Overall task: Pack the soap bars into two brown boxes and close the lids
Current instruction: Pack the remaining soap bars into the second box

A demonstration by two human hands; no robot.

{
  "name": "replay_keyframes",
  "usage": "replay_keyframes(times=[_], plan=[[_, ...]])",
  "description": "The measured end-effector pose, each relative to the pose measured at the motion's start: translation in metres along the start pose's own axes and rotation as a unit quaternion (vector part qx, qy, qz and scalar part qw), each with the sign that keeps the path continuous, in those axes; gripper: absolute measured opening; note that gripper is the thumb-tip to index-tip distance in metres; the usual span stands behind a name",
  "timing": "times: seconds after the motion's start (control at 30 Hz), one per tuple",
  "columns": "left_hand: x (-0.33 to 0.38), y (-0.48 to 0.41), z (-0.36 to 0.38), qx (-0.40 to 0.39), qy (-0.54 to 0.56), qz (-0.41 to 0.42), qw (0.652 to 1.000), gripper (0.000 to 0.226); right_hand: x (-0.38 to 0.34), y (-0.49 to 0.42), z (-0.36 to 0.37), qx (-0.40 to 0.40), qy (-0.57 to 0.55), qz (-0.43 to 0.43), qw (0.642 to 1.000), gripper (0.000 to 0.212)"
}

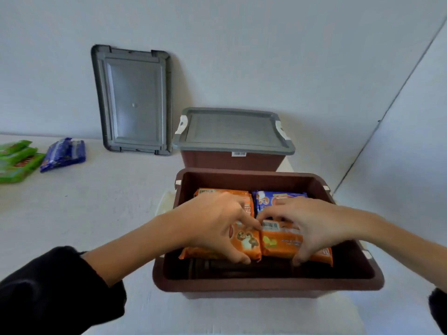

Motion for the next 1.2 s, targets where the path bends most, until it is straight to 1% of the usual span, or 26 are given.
replay_keyframes(times=[0.07, 0.17, 0.23, 0.4, 0.5, 0.63, 0.7, 0.87, 1.0, 1.13, 1.2], plan=[[0.003, -0.008, 0.014, -0.019, -0.006, -0.015, 1.0, 0.062, 0.004, -0.006, 0.012, -0.007, 0.022, 0.0, 1.0, 0.08], [0.006, -0.021, 0.028, -0.043, -0.009, -0.038, 0.998, 0.063, 0.008, -0.015, 0.023, 0.011, 0.091, 0.004, 0.996, 0.084], [0.007, -0.026, 0.032, -0.052, -0.024, -0.044, 0.997, 0.064, 0.009, -0.018, 0.029, 0.015, 0.115, 0.0, 0.993, 0.086], [0.011, -0.028, 0.045, -0.081, -0.075, -0.036, 0.993, 0.064, 0.012, -0.013, 0.044, 0.019, 0.115, -0.021, 0.993, 0.081], [0.015, -0.028, 0.057, -0.106, -0.087, -0.021, 0.99, 0.065, 0.014, -0.014, 0.056, -0.002, 0.109, -0.027, 0.994, 0.078], [0.016, -0.03, 0.064, -0.113, -0.102, -0.029, 0.988, 0.066, 0.011, -0.018, 0.059, -0.011, 0.138, -0.028, 0.99, 0.074], [0.02, -0.03, 0.07, -0.127, -0.123, -0.018, 0.984, 0.067, 0.009, -0.019, 0.061, -0.006, 0.159, -0.033, 0.987, 0.068], [0.017, -0.032, 0.068, -0.095, -0.138, -0.011, 0.986, 0.067, 0.01, -0.023, 0.065, 0.005, 0.202, -0.037, 0.979, 0.063], [0.016, -0.033, 0.068, -0.09, -0.13, -0.013, 0.987, 0.07, 0.012, -0.023, 0.066, 0.014, 0.212, -0.041, 0.976, 0.059], [0.014, -0.032, 0.071, -0.097, -0.104, -0.009, 0.99, 0.065, 0.012, -0.021, 0.063, 0.017, 0.178, -0.042, 0.983, 0.054], [0.01, -0.03, 0.07, -0.097, -0.068, -0.016, 0.993, 0.062, 0.011, -0.018, 0.056, 0.026, 0.142, -0.043, 0.989, 0.053]])
Point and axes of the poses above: each hand's wrist, its own y-axis away from the middle knuckle, its own z-axis out of the palm, x = y × z, the point moved 8 cm from there along -y, towards the middle knuckle, and after that the axes turned 6 degrees about -y, right-handed, at the moved point
